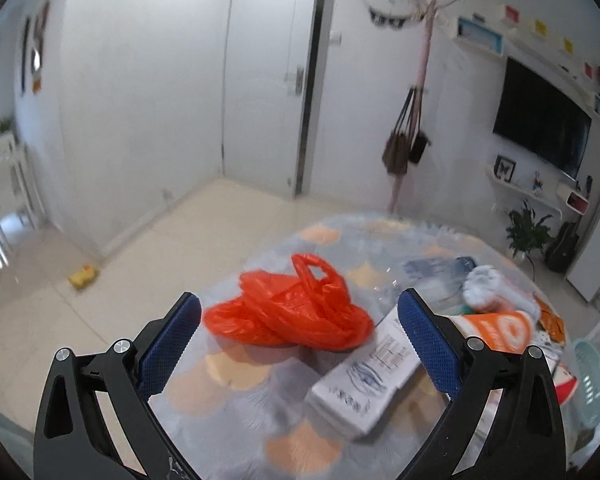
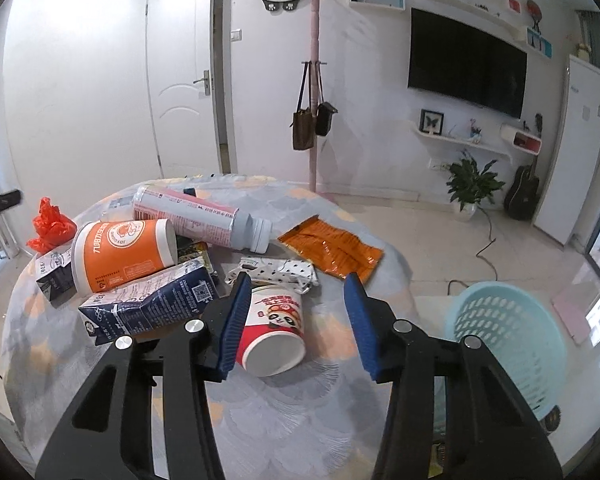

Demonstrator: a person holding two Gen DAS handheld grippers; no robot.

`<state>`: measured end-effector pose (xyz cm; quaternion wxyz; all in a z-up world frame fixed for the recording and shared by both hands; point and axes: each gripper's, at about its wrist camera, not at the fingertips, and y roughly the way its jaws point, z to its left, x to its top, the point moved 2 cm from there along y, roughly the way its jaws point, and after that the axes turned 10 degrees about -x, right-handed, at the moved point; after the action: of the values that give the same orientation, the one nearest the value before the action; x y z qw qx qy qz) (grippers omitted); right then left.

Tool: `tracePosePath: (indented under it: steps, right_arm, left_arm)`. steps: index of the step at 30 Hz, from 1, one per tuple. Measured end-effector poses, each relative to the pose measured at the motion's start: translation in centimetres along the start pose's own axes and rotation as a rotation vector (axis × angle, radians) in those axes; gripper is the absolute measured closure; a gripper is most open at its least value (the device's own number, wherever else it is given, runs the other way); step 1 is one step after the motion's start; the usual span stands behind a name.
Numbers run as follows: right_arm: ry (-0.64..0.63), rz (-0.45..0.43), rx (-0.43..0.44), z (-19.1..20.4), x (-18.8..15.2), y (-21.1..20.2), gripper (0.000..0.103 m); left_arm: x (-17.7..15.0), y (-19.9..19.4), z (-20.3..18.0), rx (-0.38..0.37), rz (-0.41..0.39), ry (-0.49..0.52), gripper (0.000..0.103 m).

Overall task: Collect trash
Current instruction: 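Grasp the red plastic bag with the left tool and lift it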

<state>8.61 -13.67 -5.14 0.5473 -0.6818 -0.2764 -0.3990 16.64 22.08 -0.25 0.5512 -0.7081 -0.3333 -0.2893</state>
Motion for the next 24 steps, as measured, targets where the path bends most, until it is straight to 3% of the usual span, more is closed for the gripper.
tracePosePath:
  steps: [7, 12, 15, 17, 24]
  right_arm:
    - [-0.006, 0.014, 0.008, 0.2, -0.4, 1.6, 0.058]
    - [0.0, 0.058, 0.046, -0.5, -0.9, 2.6, 0.057]
    - [0.004, 0.089, 0.09, -0.5, -1.3, 3.3, 0.046]
    - [-0.005, 0.107, 0.119, -0.2, -1.6, 3.6, 0.036]
    - [-0.001, 0.199, 0.15, 0.7, -2.6, 6.0, 0.033]
  left_arm:
    - [0.2, 5.6, 1.5, 0.014, 0.107, -0.054, 0.01]
    - [-0.5, 6.8, 2.1, -0.007, 0.149, -0.072, 0.035]
    - [-0.7, 6.6, 2.0, -0.029, 0.142, -0.07, 0.049]
    - [-0.9, 6.2, 1.7, -0.053, 0.131, -0.051, 0.069]
    - [-1.1, 4.2, 0.1, -0.075, 0.067, -0.03, 0.075]
